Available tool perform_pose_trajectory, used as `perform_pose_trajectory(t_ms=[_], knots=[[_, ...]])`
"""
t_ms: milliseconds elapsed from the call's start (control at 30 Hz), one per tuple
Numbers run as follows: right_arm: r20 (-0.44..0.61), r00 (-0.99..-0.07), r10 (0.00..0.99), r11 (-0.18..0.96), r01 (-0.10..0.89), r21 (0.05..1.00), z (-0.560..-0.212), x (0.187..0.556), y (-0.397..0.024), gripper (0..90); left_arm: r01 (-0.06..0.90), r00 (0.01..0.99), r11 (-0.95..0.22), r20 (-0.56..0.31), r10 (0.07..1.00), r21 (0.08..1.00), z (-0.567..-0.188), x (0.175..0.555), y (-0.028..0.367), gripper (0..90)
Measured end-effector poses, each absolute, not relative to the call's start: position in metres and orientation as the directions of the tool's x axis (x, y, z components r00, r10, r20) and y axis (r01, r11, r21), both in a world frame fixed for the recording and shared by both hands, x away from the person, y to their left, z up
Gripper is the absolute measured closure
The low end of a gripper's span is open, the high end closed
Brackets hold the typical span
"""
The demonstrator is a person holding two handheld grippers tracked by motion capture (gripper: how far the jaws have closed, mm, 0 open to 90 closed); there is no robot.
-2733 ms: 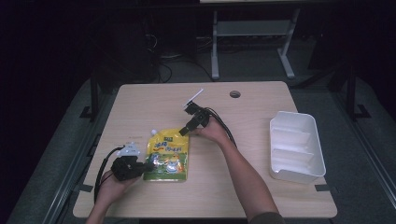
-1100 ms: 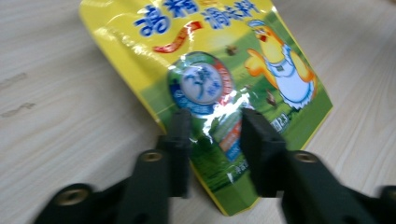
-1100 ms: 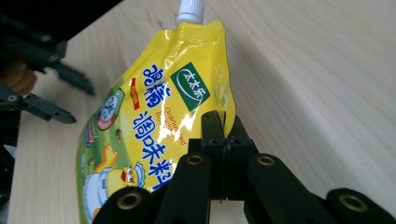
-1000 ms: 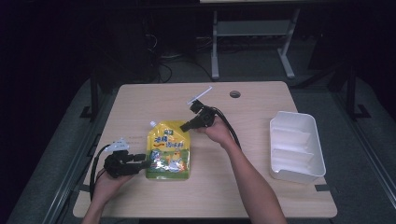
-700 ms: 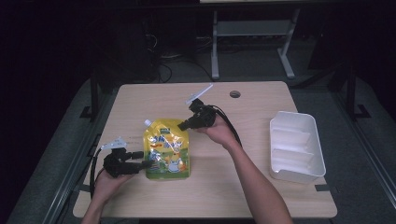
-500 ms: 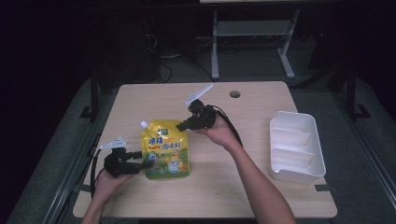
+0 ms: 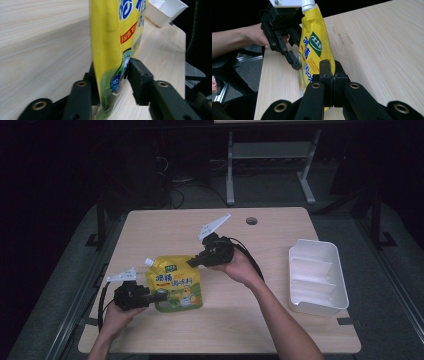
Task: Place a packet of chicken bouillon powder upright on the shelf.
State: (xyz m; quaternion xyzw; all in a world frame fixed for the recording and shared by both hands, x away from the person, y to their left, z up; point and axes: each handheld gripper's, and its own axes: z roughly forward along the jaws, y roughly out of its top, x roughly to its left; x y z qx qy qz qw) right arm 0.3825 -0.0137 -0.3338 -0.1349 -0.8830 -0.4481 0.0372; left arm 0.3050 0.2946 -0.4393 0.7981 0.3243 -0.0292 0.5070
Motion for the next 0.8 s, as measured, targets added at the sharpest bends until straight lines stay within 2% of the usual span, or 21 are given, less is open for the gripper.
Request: perform_pose_trajectory(t_ms=[200,233,267,333,433,800], knots=[[0.200,-0.959,0.202,0.553,0.280,0.785,-0.334,0.381,-0.017,85.0,0.530,0.805,-0.296,-0.361,0.472,0.795,-0.438,0.304,0.292,71.4],[0.214,-0.956,0.203,0.551,0.292,0.782,-0.336,0.383,-0.019,80.2,0.526,0.809,-0.303,-0.357,0.468,0.795,-0.438,0.303,0.291,71.7],[0.214,-0.956,0.203,0.551,0.292,0.782,-0.336,0.383,-0.019,80.2,0.526,0.809,-0.303,-0.357,0.468,0.795,-0.438,0.303,0.291,71.9],[0.237,-0.950,0.202,0.554,0.310,0.773,-0.343,0.386,-0.019,73.4,0.522,0.812,-0.309,-0.353,0.465,0.795,-0.438,0.303,0.290,72.2],[0.262,-0.944,0.201,0.561,0.330,0.759,-0.350,0.388,-0.016,69.5,0.509,0.820,-0.320,-0.337,0.464,0.799,-0.437,0.302,0.288,72.5],[0.291,-0.942,0.165,0.580,0.331,0.744,-0.362,0.390,-0.002,68.9,0.488,0.834,-0.341,-0.313,0.455,0.804,-0.435,0.301,0.284,72.8]])
